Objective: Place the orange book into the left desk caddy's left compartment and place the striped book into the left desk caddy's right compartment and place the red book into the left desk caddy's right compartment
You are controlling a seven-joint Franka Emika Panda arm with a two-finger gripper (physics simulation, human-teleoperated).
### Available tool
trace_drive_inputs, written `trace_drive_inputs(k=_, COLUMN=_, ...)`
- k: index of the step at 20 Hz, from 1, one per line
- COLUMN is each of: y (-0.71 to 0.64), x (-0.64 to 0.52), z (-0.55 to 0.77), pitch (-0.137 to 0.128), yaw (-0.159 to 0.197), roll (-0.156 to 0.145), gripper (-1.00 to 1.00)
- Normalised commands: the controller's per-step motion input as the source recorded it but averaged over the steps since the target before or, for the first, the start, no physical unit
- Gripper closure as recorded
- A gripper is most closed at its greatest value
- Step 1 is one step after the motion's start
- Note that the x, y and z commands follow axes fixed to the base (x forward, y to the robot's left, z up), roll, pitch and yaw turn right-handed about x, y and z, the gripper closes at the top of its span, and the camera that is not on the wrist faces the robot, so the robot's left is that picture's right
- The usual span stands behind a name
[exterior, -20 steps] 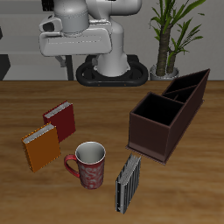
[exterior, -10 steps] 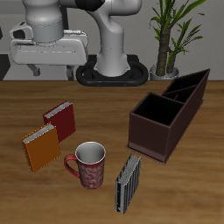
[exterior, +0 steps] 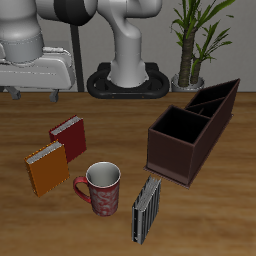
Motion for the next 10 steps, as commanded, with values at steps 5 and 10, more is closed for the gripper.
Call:
trace_drive_inputs(k=5, y=-0.22, x=0.05, z=-0.23, pitch=-0.048, yaw=-0.056, roll=0.014, gripper=-1.00)
trace_drive_inputs(k=10, y=-0.13, x=0.02, z=-0.25, pitch=-0.044, yaw=-0.043, roll=0.002, gripper=-1.00)
